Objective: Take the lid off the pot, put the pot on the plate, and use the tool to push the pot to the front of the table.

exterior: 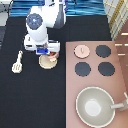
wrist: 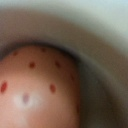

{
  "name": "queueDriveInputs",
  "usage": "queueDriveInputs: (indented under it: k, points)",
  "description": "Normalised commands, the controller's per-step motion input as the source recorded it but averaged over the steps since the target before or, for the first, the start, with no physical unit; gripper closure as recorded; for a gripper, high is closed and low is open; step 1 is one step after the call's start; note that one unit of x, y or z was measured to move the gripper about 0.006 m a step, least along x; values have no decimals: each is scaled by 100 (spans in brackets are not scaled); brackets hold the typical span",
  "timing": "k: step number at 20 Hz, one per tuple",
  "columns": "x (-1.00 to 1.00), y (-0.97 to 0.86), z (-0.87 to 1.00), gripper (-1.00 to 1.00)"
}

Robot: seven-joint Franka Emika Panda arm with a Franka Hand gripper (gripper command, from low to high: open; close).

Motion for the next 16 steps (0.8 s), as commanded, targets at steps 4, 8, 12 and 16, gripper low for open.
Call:
queueDriveInputs:
  k: [4,8,12,16]
  points:
    - [28,-7,-15,100]
    - [2,-53,-25,100]
    - [-3,-55,-10,100]
    - [4,-37,14,100]
